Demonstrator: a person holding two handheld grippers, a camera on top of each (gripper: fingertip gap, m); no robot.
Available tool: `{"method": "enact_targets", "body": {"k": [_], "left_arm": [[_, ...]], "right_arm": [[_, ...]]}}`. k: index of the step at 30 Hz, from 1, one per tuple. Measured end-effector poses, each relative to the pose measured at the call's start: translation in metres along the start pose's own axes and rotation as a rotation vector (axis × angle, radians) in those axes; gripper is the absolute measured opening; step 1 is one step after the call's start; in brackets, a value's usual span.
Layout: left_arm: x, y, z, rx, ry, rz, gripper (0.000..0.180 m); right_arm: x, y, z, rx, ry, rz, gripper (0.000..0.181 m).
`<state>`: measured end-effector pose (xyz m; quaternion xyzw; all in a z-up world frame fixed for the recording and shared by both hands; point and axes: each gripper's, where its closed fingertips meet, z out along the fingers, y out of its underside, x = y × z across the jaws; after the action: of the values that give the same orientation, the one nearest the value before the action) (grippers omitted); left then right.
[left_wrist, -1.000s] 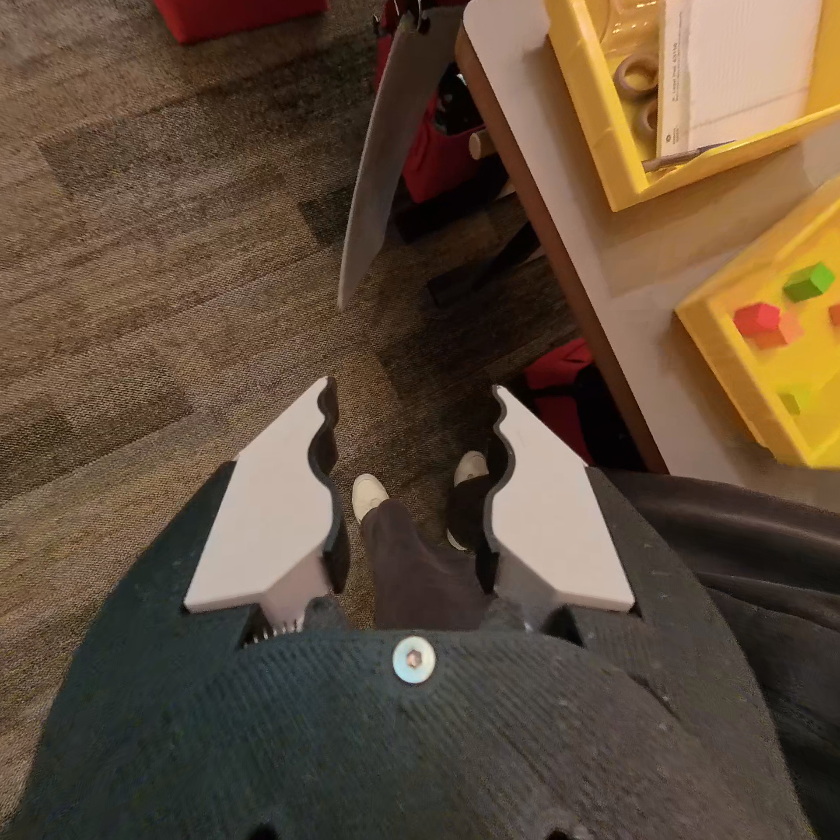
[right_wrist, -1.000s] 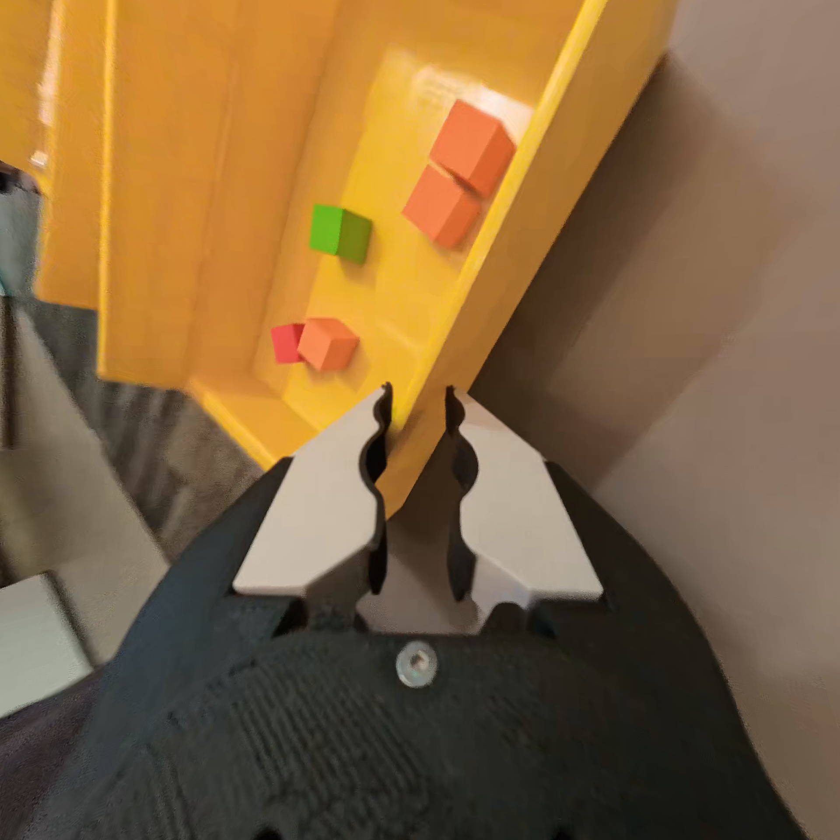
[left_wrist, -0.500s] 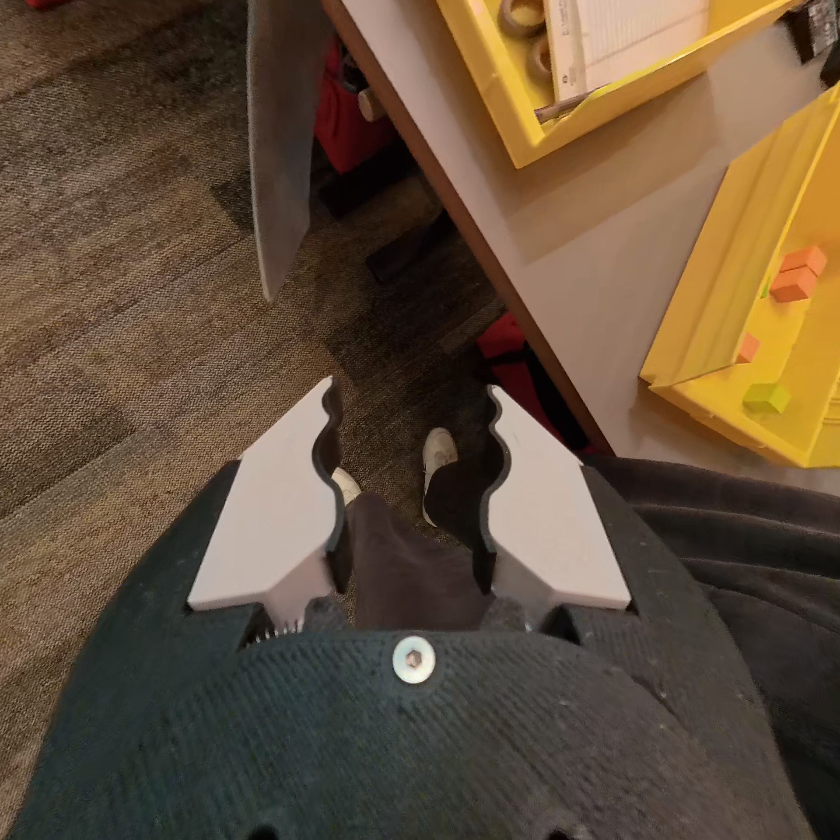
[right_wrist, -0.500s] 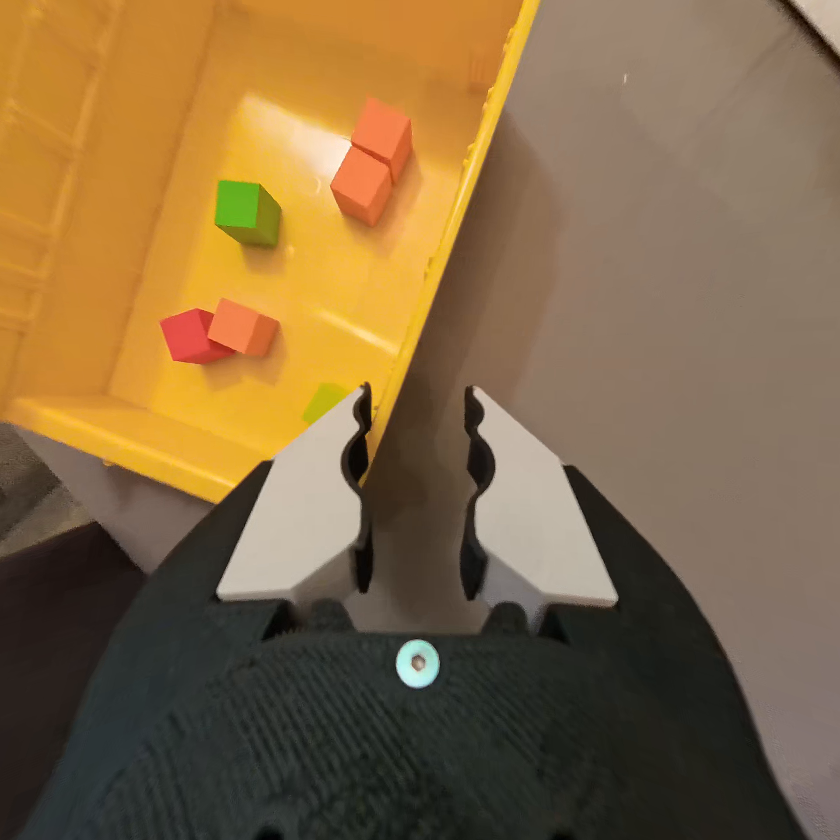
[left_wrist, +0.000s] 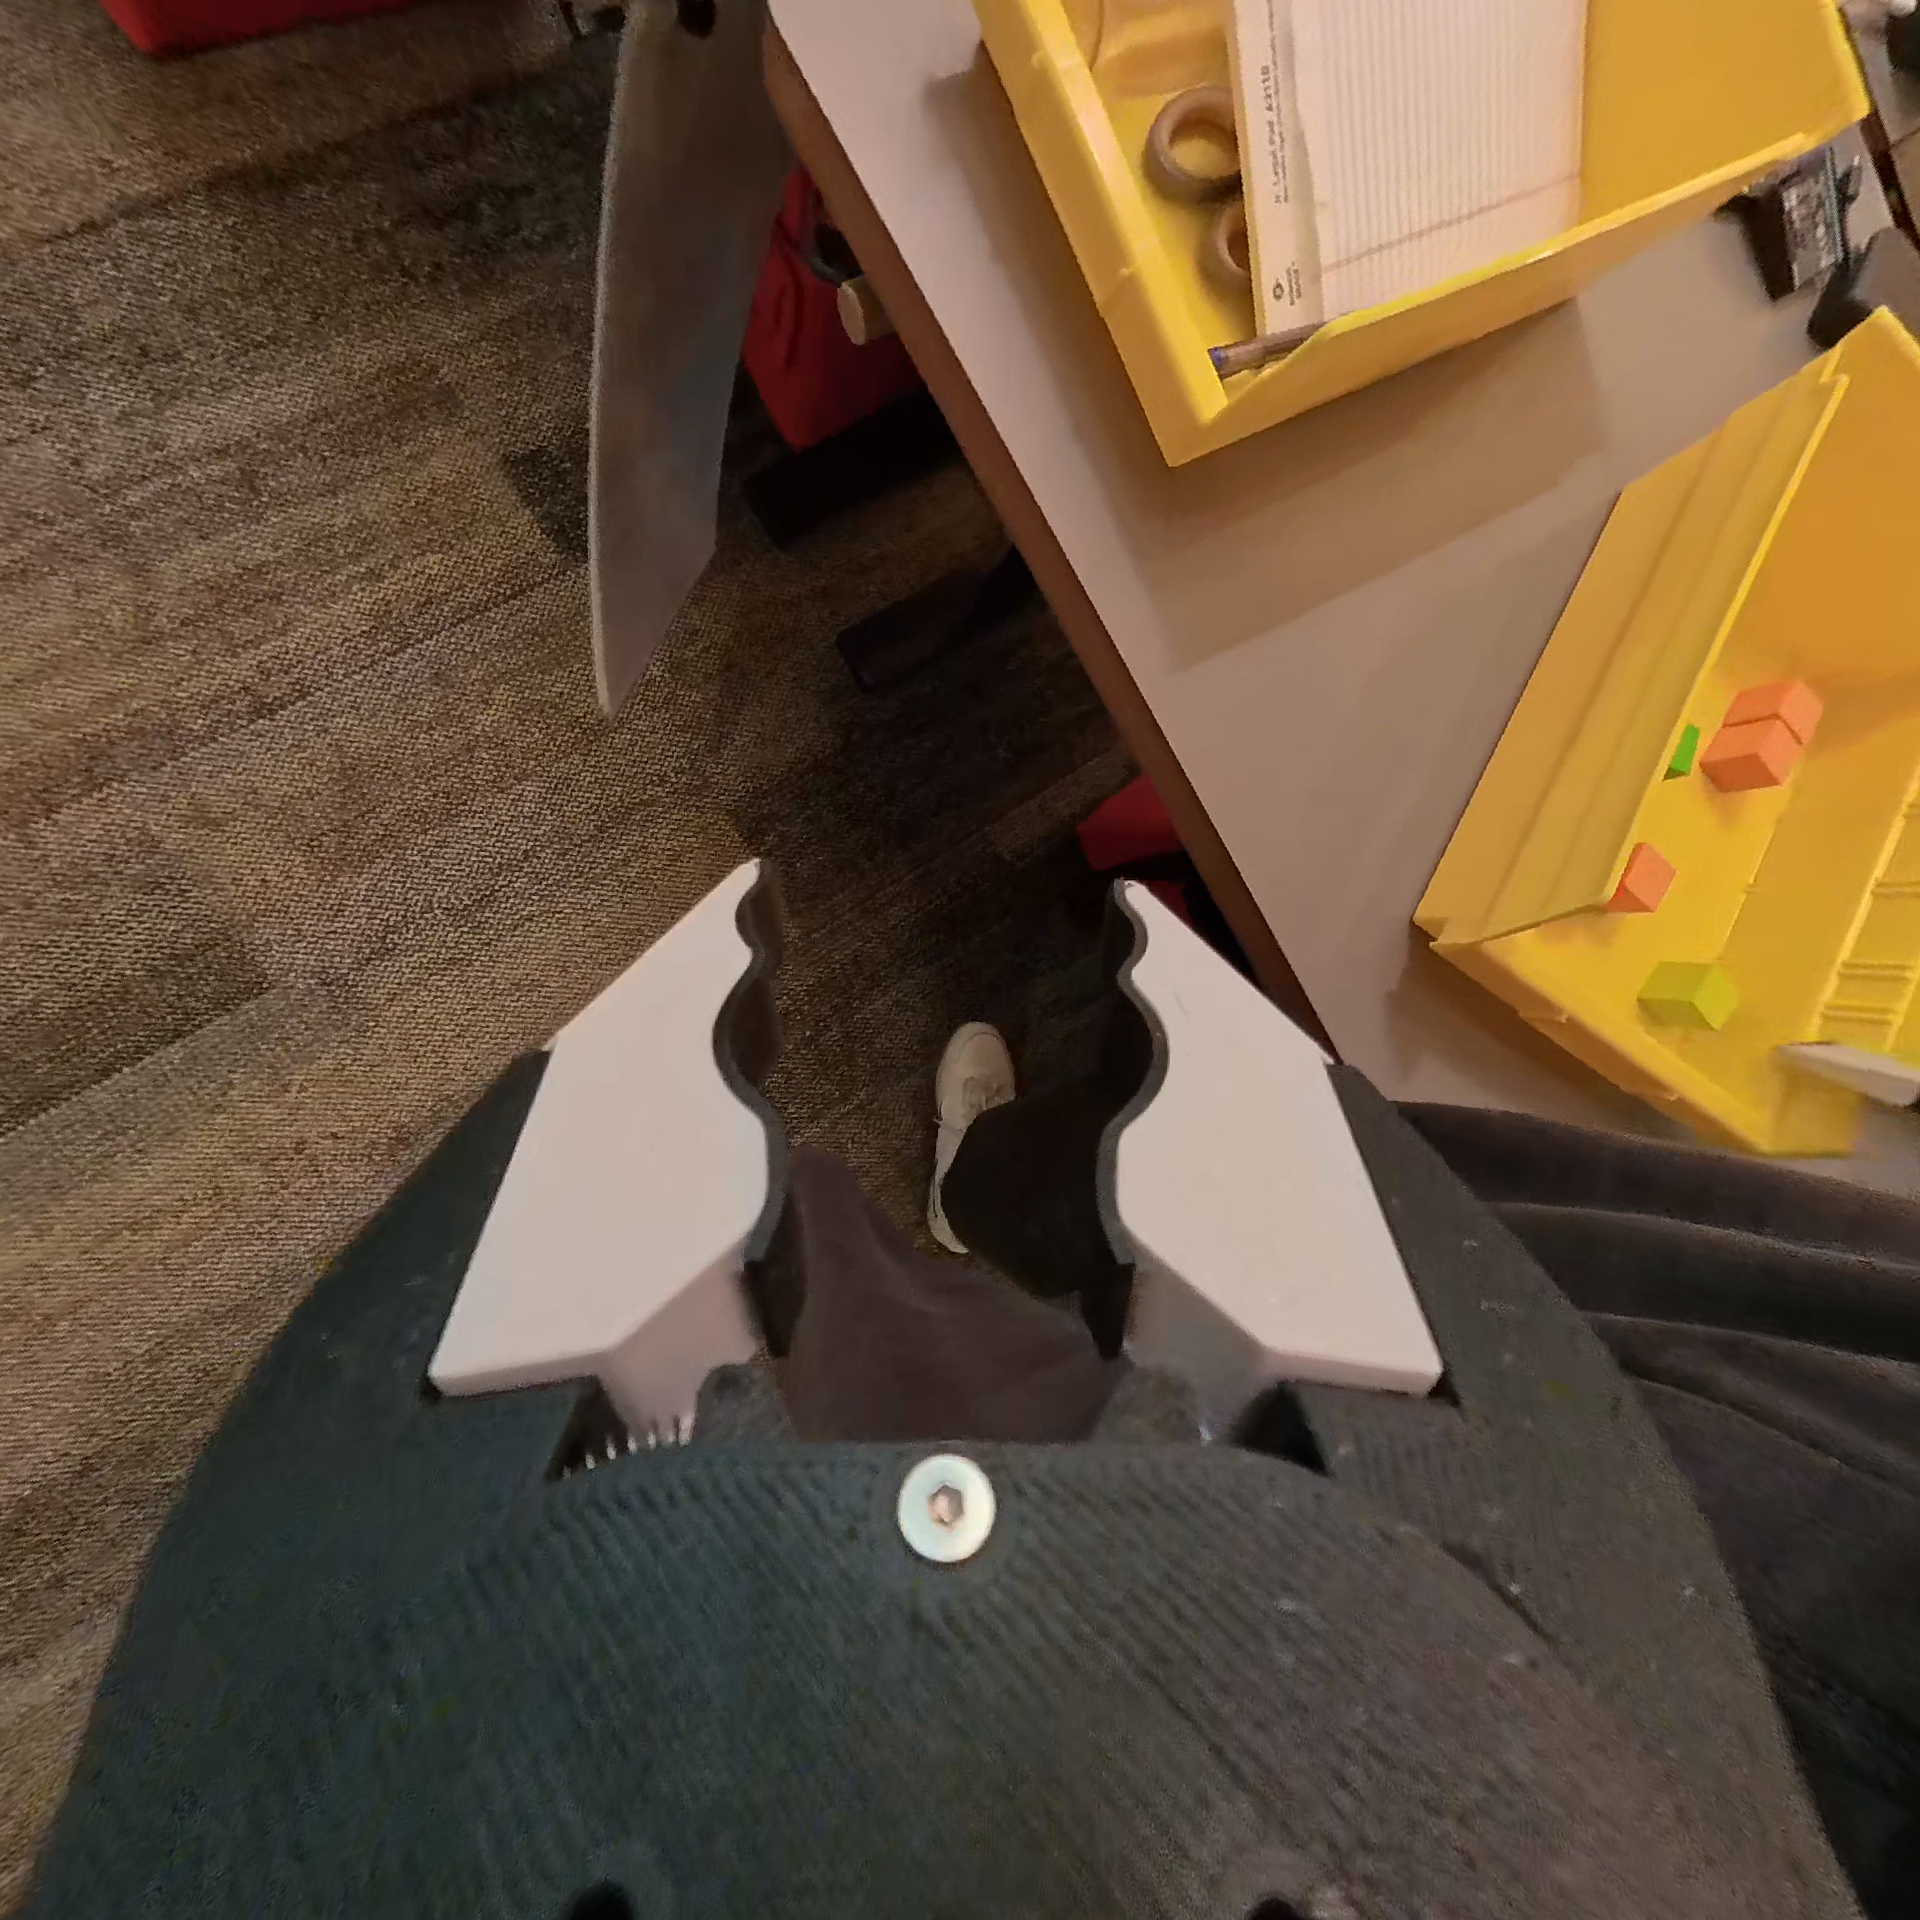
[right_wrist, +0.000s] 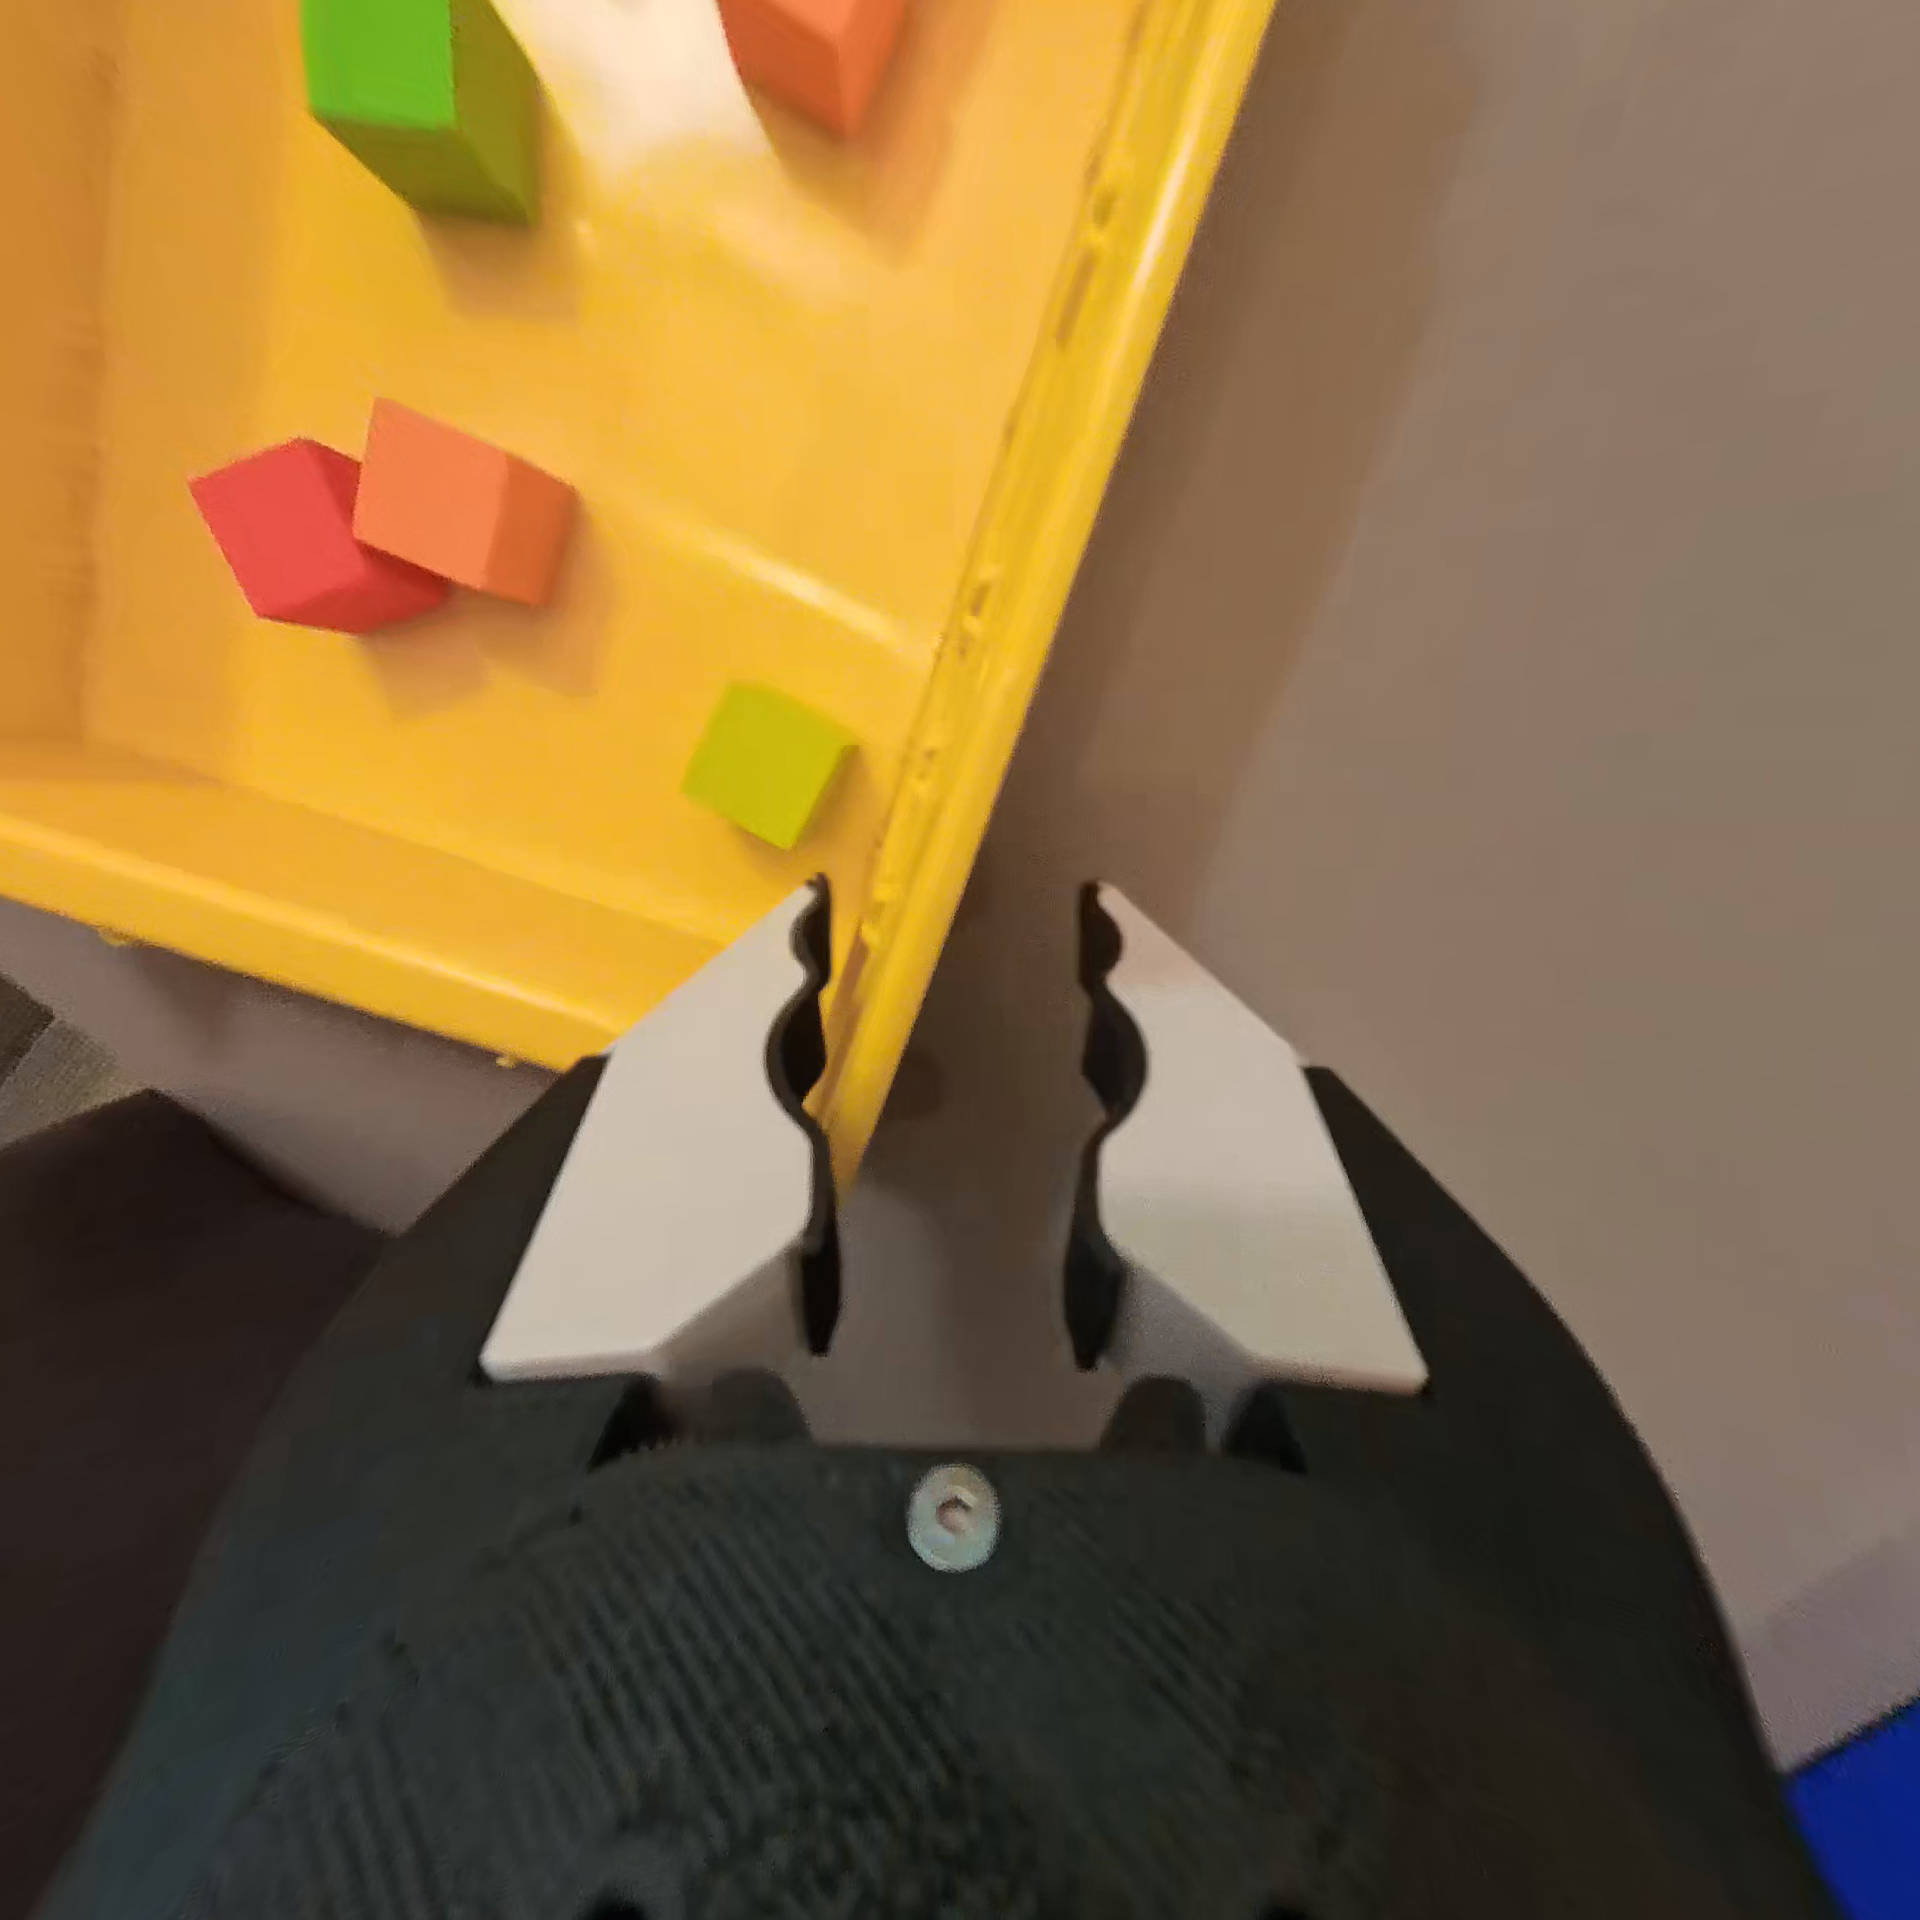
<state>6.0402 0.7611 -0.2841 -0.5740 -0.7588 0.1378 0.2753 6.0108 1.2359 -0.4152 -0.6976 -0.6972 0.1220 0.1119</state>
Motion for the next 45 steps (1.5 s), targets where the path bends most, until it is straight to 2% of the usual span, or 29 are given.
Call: {"method": "enact_targets", "body": {"k": [4, 6, 10, 16, 20, 24, 31, 41, 44, 45], "left_arm": [[-0.001, -0.001, -0.001, 0.009, -0.004, -0.016, 0.059], [-0.001, 0.0, -0.002, 0.007, -0.013, -0.001, 0.059], [-0.003, 0.003, -0.003, -0.004, -0.026, 0.012, 0.059], [-0.01, 0.003, -0.009, 0.013, -0.05, 0.014, 0.059], [-0.013, 0.006, -0.01, 0.018, -0.043, -0.015, 0.059], [-0.015, 0.007, -0.011, 0.023, -0.043, -0.016, 0.059], [-0.014, 0.014, -0.012, 0.012, -0.036, -0.008, 0.059], [-0.017, 0.023, -0.014, 0.003, -0.029, -0.017, 0.059], [-0.018, 0.025, -0.017, 0.003, -0.03, -0.018, 0.059], [-0.019, 0.026, -0.017, 0.003, -0.033, -0.015, 0.059]], "right_arm": [[-0.003, 0.006, 0.013, -0.048, -0.092, 0.049, 0.051], [-0.01, 0.003, 0.015, -0.031, -0.166, 0.093, 0.045], [-0.018, -0.007, 0.015, 0.041, -0.281, 0.195, 0.021], [-0.012, -0.008, 0.016, 0.071, -0.229, 0.128, 0.011], [-0.006, -0.006, 0.017, 0.083, -0.252, 0.197, 0.003], [-0.002, -0.005, 0.018, 0.089, -0.317, 0.304, 0.003], [-0.005, -0.009, 0.018, 0.063, -0.185, 0.152, 0.004], [-0.012, -0.011, 0.023, 0.068, -0.197, 0.103, 0.016], [-0.01, -0.012, 0.025, 0.073, -0.187, 0.109, 0.011], [-0.007, -0.012, 0.026, 0.074, -0.162, 0.106, 0.004]]}}
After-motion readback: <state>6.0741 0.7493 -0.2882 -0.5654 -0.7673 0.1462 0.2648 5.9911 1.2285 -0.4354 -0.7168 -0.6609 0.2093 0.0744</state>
